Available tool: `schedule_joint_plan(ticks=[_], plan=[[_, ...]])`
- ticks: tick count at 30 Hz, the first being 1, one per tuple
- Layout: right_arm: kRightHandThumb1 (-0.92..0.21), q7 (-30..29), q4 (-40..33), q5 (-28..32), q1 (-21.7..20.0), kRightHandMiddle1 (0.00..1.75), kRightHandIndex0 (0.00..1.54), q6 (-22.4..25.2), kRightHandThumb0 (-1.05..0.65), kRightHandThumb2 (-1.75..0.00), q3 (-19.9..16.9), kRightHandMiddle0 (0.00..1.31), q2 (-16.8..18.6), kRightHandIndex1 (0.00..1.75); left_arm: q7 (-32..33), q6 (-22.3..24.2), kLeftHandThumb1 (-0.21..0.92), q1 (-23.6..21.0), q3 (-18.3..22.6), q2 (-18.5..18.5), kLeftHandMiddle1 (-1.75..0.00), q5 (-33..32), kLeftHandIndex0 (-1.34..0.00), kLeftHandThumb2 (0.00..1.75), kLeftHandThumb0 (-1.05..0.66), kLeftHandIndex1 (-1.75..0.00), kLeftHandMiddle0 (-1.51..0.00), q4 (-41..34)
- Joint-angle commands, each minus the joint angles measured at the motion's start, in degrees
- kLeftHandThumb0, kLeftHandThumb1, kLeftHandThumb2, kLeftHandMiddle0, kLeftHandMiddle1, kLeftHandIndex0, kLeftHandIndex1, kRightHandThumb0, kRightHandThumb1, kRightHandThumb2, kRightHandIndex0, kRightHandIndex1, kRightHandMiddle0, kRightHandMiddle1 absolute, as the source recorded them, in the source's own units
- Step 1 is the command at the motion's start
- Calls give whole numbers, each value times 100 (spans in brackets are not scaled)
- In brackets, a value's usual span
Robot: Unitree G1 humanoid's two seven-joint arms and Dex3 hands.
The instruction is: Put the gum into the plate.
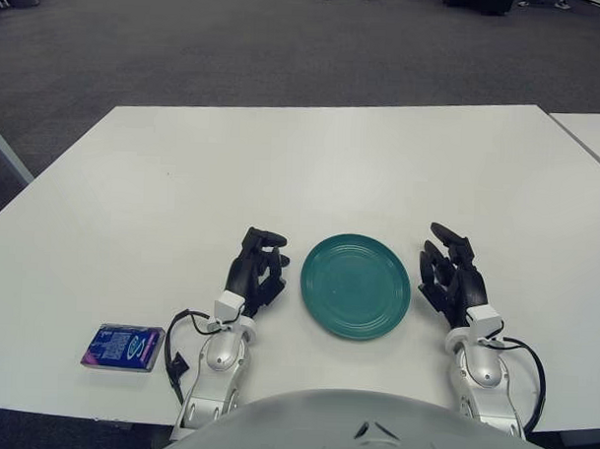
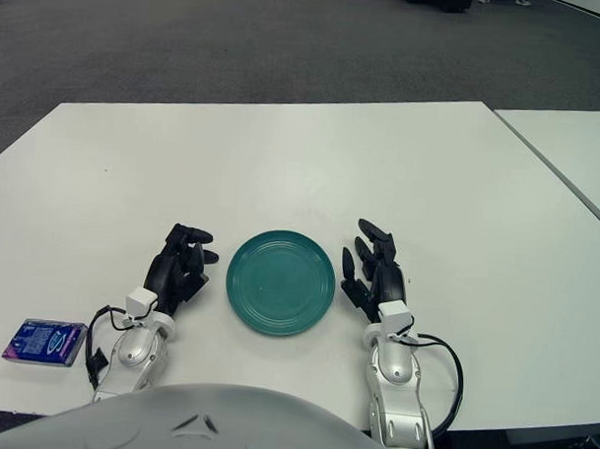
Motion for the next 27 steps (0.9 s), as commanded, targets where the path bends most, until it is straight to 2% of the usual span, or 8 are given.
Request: schedule_joint_plan(ticks=[1, 10, 14, 18, 20, 23, 24, 27], plan=[[-92, 1, 206, -66, 152, 73, 40, 344, -66, -61, 47, 0, 50, 9, -23, 78, 92, -83, 40, 41, -158, 52, -17, 84, -82, -175, -25, -70], [-92, -31, 192, -57, 156, 74, 40, 340, -66, -60, 60, 0, 59, 9, -63, 348, 92, -265, 68, 89, -154, 89, -17, 84, -78, -175, -25, -708], [-92, -36, 216, -53, 147, 73, 41, 334, -66, -60, 70, 0, 66, 10, -151, 457, 92, -333, 75, 217, -145, 158, -21, 81, -72, -175, -25, -1386], [-92, -43, 234, -62, 146, 71, 41, 320, -65, -61, 86, 0, 76, 10, -276, 411, 92, -429, 109, 395, -133, 239, -19, 77, -68, -168, -24, -1671], [-92, -44, 244, -66, 150, 70, 40, 318, -65, -61, 93, 0, 78, 10, -501, 206, 92, -511, 235, 743, -127, 353, -16, 74, -66, -161, -23, -1893], [-92, -56, 228, -81, 161, 69, 40, 341, -66, -61, 120, 0, 89, 10, -1219, -29, 92, -642, 760, 1589, -113, 129, -12, 68, -67, -146, -21, -2333], [-92, -59, 218, -85, 170, 69, 40, 348, -66, -61, 127, 0, 91, 10, -1536, -289, 92, -627, 958, 1898, -111, -74, -11, 67, -67, -143, -20, -2360], [-92, -64, 186, -94, 197, 70, 40, 357, -66, -61, 142, 0, 93, 10, -2094, -818, 73, -483, 1372, 2398, -99, -571, -6, 77, -59, -125, -18, -2277]])
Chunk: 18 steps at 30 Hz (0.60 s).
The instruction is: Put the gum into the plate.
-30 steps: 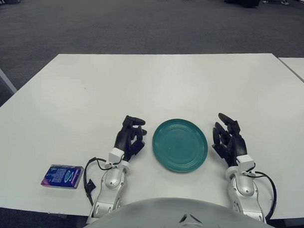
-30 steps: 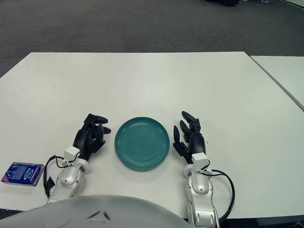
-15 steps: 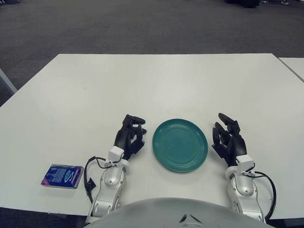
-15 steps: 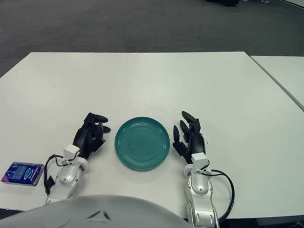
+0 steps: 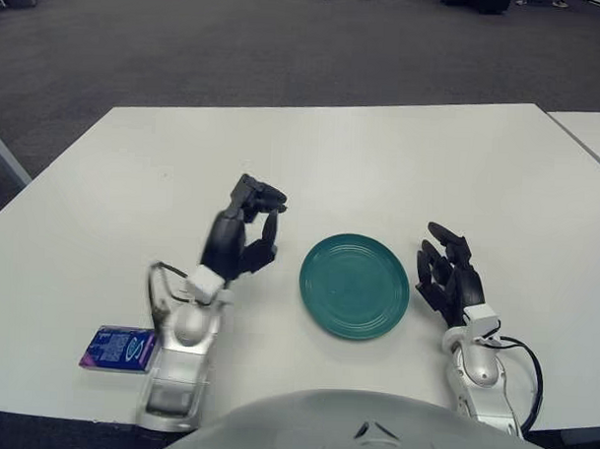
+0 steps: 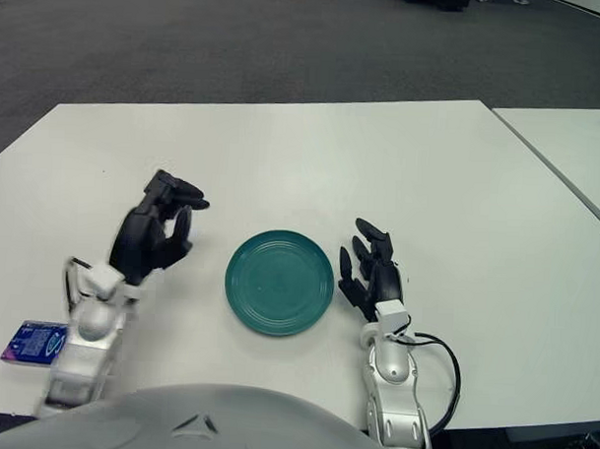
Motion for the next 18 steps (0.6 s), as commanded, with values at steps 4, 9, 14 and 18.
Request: schedule_joint_plan(ticks=[4, 9, 14, 18], plan=[[-92, -2, 104, -81, 279, 70, 40, 403, -67, -62, 76, 0, 69, 10, -1186, -1200, 64, 468, 1576, 1368, -92, -875, -3, 78, -62, -115, -13, 270], [-92, 5, 32, -70, 347, 72, 40, 475, -68, -63, 94, 0, 93, 10, -1309, -1695, 71, 741, 2387, 1798, -81, -344, -2, 57, -77, -111, -9, 222], [-92, 1, -1, -53, 383, 72, 40, 522, -68, -64, 109, 0, 116, 11, -1439, -2122, 81, 901, 2958, 2193, -65, 12, 0, 38, -90, -109, -13, 517], [-92, -14, 22, -46, 370, 73, 40, 527, -68, -65, 136, 0, 150, 11, -1312, -2782, 89, 718, 3199, 2437, -55, 543, 0, 30, -95, -110, -19, 1208]])
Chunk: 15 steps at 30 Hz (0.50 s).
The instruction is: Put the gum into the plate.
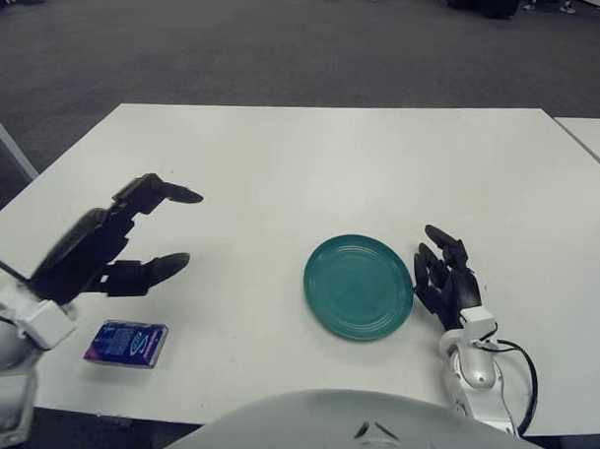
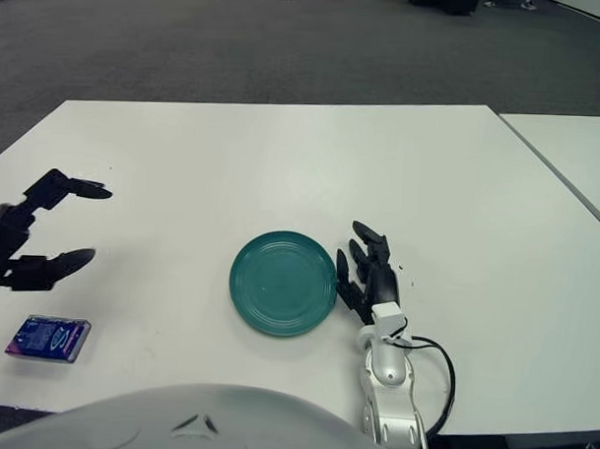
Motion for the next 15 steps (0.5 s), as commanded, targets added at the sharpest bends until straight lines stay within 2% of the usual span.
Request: schedule_joint_plan(ticks=[1, 4, 8, 15], plan=[[-92, 18, 190, 2, 219, 73, 40, 367, -68, -65, 34, 0, 65, 11, 14, -502, 90, -206, 168, 293, -54, 344, 0, 29, -95, -110, -20, 573], [-92, 12, 187, -8, 220, 73, 40, 388, -69, -65, 58, 0, 89, 12, -222, -791, 91, -154, 167, 624, -51, 237, 0, 30, -98, -111, -21, 798], [-92, 22, 181, -1, 225, 71, 41, 403, -69, -66, 91, 0, 107, 12, -446, -1309, 92, -101, 181, 1033, -49, 140, 0, 29, -101, -113, -19, 1502], [-92, 34, 185, 37, 241, 70, 40, 403, -69, -64, 108, 0, 135, 14, -613, -1708, 92, 86, 299, 1387, -45, 255, 0, 21, -105, -114, -11, 1809]])
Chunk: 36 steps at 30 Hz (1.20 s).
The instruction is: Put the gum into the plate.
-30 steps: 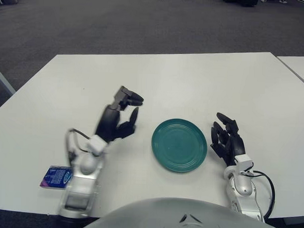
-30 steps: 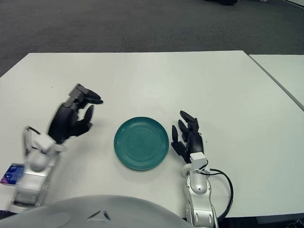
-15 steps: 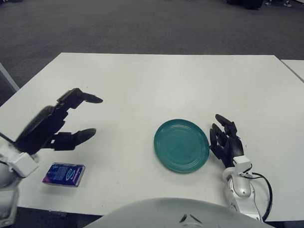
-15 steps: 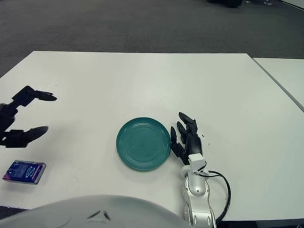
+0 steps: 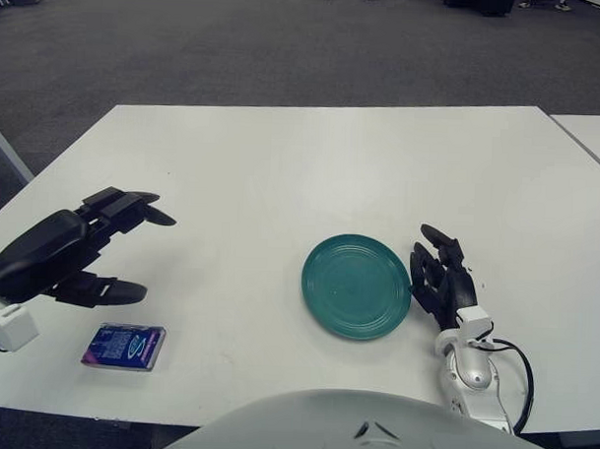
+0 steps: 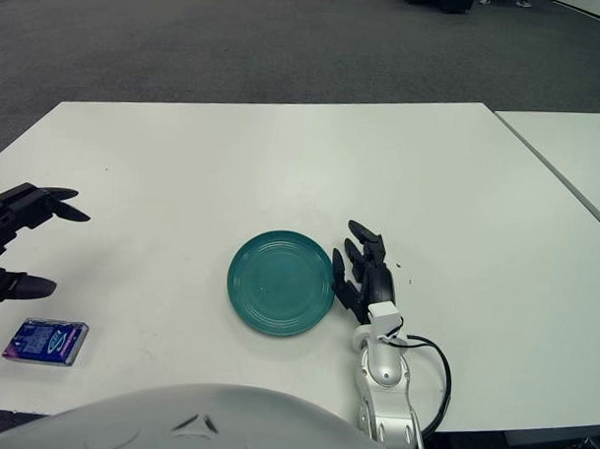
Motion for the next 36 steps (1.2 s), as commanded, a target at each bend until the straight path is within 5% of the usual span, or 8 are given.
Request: schedule_joint_plan(ticks=[1, 12, 36], plan=[[-92, 37, 210, 34, 240, 70, 40, 384, -69, -64, 24, 0, 56, 14, -142, -198, 92, 132, 114, 267, -44, 89, 0, 20, -105, -113, -10, 105], [-92, 24, 172, -20, 276, 70, 38, 451, -71, -64, 68, 0, 65, 15, -573, 228, 92, 726, 314, 517, -10, 302, 0, 35, -105, -61, -9, -215], [-92, -28, 69, -36, 322, 68, 36, 579, -70, -63, 65, 0, 40, 18, -1195, 752, 92, 798, -352, 1052, 0, 1174, 0, 42, -105, -21, -4, -282]])
